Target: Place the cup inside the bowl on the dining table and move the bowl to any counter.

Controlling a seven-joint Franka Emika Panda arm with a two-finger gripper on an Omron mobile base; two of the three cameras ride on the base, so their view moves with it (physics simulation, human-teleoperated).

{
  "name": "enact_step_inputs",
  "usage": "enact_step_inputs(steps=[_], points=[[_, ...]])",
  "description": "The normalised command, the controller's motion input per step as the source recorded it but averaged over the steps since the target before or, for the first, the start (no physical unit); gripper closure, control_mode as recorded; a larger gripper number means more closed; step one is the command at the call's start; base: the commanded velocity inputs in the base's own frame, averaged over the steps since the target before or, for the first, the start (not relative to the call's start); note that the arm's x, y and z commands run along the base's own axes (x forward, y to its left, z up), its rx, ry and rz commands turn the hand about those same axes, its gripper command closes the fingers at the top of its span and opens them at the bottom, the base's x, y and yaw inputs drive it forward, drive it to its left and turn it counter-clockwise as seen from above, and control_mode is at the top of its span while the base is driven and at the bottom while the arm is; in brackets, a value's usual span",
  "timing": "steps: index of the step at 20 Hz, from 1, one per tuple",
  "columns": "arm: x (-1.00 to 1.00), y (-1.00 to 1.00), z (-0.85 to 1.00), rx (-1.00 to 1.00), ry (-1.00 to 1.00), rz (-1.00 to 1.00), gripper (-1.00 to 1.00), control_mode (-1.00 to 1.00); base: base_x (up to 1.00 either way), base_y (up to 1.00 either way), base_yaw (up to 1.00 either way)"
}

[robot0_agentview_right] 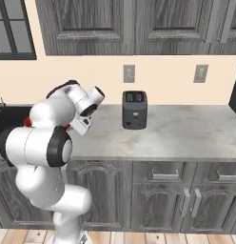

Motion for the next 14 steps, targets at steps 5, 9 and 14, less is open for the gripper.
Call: enact_step_inputs(steps=[5, 9, 14], points=[[0.78, 0.0, -0.06, 0.0, -0.04, 0.0, 1.0, -1.0, 0.0, 0.0, 0.0], [0.63, 0.0, 0.0, 0.0, 0.0, 0.0, 1.0, -1.0, 0.0, 0.0, 0.0], [0.17, 0.0, -0.1, 0.0, 0.01, 0.0, 1.0, -1.0, 0.0, 0.0, 0.0]])
